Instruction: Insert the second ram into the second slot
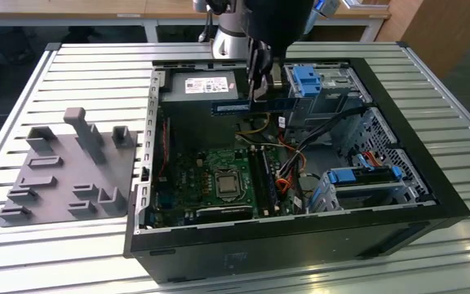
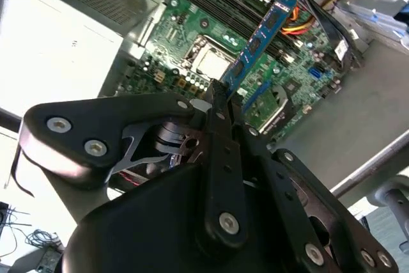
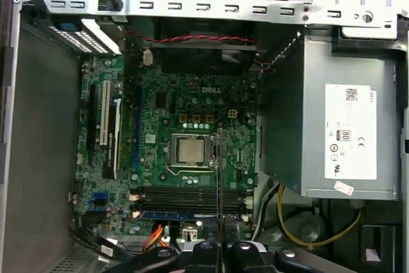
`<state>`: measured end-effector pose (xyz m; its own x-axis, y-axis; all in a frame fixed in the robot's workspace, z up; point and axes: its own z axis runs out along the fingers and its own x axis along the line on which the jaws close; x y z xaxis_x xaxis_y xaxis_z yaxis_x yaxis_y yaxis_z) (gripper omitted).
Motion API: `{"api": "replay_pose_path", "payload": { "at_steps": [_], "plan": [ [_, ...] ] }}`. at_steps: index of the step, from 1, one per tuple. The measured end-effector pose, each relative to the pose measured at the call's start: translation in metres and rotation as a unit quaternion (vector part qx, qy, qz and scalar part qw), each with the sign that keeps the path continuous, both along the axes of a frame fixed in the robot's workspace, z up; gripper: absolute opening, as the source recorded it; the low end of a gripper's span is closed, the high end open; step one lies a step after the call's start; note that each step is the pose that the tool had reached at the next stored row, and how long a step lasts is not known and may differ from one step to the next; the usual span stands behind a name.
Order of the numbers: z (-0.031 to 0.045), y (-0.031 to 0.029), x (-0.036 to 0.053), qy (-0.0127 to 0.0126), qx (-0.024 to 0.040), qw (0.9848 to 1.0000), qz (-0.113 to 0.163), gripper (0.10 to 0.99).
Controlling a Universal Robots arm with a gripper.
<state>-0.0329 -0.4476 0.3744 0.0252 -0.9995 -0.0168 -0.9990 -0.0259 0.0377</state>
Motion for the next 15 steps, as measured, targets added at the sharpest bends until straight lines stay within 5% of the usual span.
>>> {"api": "replay_pose_path", "payload": {
  "at_steps": [3, 8, 15],
  "plan": [
    [-0.0001, -0.0064, 0.0000, 0.0000, 0.0000, 1.0000, 0.000, 0.137],
    [-0.0009, -0.0071, -0.0001, 0.0000, -0.0005, 0.9994, -0.035, 0.137],
    [-0.0026, -0.0071, 0.0000, 0.0000, -0.0011, 0.9952, -0.098, 0.137]
  ]
}}
